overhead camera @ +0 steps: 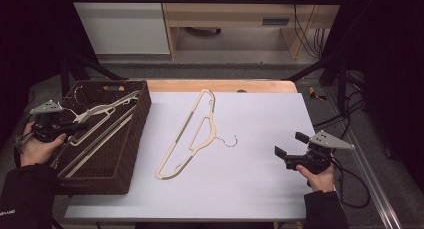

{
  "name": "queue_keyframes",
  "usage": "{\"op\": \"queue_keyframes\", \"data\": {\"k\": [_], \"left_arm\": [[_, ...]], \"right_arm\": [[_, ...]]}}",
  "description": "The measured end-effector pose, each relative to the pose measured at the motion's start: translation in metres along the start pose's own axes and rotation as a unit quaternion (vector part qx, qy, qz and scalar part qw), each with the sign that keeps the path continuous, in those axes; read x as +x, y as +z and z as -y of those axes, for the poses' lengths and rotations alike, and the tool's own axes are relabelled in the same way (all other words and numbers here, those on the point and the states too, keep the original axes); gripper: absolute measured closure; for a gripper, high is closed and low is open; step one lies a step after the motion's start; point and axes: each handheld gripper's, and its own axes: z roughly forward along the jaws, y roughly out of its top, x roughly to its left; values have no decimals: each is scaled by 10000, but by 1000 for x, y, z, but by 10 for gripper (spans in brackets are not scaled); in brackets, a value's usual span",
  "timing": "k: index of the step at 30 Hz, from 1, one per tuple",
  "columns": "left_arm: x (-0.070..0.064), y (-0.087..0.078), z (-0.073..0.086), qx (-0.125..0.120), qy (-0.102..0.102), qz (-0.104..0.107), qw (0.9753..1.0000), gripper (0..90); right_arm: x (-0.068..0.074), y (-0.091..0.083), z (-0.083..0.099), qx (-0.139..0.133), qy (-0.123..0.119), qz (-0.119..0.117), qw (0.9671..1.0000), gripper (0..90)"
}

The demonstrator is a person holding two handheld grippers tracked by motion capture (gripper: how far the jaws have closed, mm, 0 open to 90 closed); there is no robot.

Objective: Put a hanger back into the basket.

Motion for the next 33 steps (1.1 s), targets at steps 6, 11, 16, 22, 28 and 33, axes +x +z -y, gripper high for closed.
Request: {"op": "queue_keyframes", "data": {"k": [6,11,16,22,28,33], "left_arm": [[3,10,9,137,-199,-41,9997,842],[4,19,14,392,-300,-231,9985,836],[6,20,14,430,-350,-469,9974,822],[16,19,18,729,-578,-1048,9901,759],[22,25,21,1024,-895,-1294,9822,611],[25,28,23,1162,-1049,-1369,9781,528]], "right_arm": [[0,0,0,6,2,2,10000,23],[0,1,0,26,-5,-15,10000,23],[1,1,0,27,18,-17,10000,23],[2,3,1,51,-2,-14,10000,23],[2,3,1,61,-7,-42,10000,23],[2,3,1,61,-18,-42,10000,23]]}}
